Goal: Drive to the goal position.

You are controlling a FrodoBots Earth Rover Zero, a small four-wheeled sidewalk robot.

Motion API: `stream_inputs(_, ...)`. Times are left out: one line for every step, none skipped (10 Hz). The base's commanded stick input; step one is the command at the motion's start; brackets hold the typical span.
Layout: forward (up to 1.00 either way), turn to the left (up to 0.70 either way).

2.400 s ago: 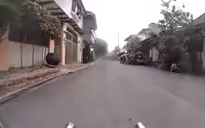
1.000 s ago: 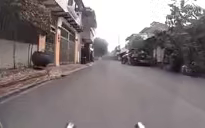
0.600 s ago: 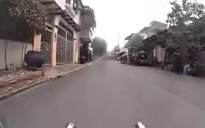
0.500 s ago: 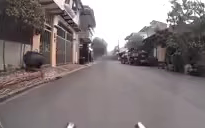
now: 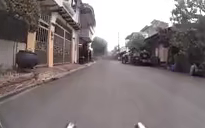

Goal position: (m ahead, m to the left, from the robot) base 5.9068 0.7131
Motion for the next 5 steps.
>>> stream_inputs(0.70,0.00)
stream_inputs(0.70,0.00)
stream_inputs(0.70,0.00)
stream_inputs(0.70,0.00)
stream_inputs(0.70,0.00)
